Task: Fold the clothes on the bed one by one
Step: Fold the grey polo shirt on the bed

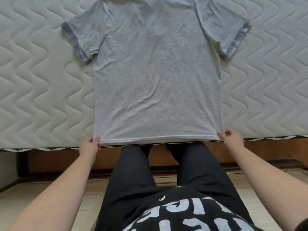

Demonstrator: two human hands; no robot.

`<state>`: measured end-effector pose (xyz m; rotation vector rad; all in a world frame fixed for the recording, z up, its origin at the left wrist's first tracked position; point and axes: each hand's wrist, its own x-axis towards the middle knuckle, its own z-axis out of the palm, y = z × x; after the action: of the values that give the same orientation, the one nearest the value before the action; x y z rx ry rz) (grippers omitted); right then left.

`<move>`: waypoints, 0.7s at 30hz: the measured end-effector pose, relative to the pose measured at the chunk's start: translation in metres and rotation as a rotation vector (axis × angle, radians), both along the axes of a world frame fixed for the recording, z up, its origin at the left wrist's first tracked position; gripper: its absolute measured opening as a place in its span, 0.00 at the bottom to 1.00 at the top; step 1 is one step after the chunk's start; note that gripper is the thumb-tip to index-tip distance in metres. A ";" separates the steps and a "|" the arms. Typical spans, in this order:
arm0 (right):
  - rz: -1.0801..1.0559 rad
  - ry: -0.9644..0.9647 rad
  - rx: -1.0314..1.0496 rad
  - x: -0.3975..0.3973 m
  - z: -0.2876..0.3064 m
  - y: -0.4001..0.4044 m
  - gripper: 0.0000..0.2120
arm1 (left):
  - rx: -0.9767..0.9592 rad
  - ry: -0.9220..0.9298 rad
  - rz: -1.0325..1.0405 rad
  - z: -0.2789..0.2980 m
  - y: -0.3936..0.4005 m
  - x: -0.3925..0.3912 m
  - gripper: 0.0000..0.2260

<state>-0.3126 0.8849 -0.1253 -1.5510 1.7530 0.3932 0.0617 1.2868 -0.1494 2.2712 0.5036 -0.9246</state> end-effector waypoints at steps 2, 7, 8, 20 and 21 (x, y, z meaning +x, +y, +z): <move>0.017 0.009 0.000 -0.005 0.001 0.002 0.17 | 0.017 0.001 -0.003 -0.004 0.005 0.001 0.12; 0.018 0.081 0.006 -0.014 0.001 0.004 0.15 | 0.195 -0.039 -0.224 -0.005 0.017 -0.001 0.14; 0.015 0.088 -0.005 -0.010 0.001 0.006 0.14 | 0.232 -0.046 -0.286 -0.004 0.016 -0.002 0.14; 0.217 -0.262 -0.244 0.160 -0.005 0.019 0.13 | 0.082 -0.335 -0.276 -0.001 -0.057 0.042 0.11; 0.223 -0.310 -0.210 0.186 -0.007 0.020 0.13 | 0.057 -0.354 -0.273 -0.001 -0.068 0.052 0.11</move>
<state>-0.1269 0.9052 -0.1321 -1.8536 1.4224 0.0682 0.1140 1.2187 -0.1506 2.5255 0.0663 -0.6137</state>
